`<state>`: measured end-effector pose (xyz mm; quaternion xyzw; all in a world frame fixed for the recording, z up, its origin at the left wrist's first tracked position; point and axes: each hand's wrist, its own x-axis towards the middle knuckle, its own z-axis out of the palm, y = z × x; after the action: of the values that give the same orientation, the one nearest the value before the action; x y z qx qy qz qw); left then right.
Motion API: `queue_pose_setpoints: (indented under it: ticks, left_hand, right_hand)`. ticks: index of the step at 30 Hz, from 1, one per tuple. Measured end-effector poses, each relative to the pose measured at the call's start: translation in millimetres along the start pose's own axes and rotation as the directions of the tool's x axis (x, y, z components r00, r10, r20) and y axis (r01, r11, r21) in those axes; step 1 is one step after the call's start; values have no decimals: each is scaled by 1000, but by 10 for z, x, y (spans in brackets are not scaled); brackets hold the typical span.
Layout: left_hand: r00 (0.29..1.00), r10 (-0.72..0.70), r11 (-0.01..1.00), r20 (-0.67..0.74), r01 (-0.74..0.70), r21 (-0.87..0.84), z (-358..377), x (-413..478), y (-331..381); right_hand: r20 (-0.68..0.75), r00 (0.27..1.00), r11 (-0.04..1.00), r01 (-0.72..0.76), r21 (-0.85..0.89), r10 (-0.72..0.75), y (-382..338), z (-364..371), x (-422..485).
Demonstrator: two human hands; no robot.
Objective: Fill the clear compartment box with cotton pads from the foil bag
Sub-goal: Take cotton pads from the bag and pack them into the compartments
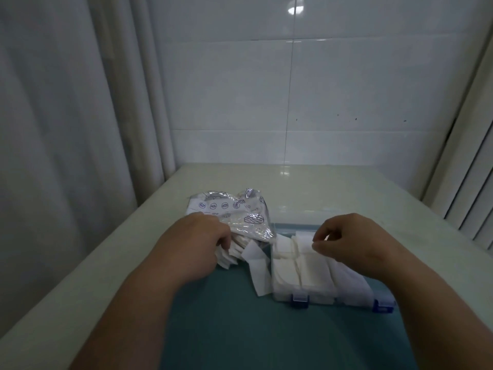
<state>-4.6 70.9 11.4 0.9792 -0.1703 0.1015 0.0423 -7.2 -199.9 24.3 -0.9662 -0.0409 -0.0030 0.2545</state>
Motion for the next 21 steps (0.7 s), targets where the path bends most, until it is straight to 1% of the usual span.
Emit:
queue_pose_setpoints:
  ticks: [2,8,14,21]
  left_hand:
    - [1000,0,999,-27,1,34,6,7,-28]
    - [999,-40,998,-4,40,47,86,8,-61]
    - [999,-24,997,30,21,81,161,32,-83]
    - [997,21,992,-80,-11,129,195,63,-57]
  right_hand:
    - [-4,1000,1000,-2,-5,2,-2,6,10]
    - [8,1000,1000,8,-22,-8,-2,14,5]
    - [1,1000,1000,19,-16,-19,-13,14,1]
    - [-10,999,999,36,-2,-36,-6,24,-10]
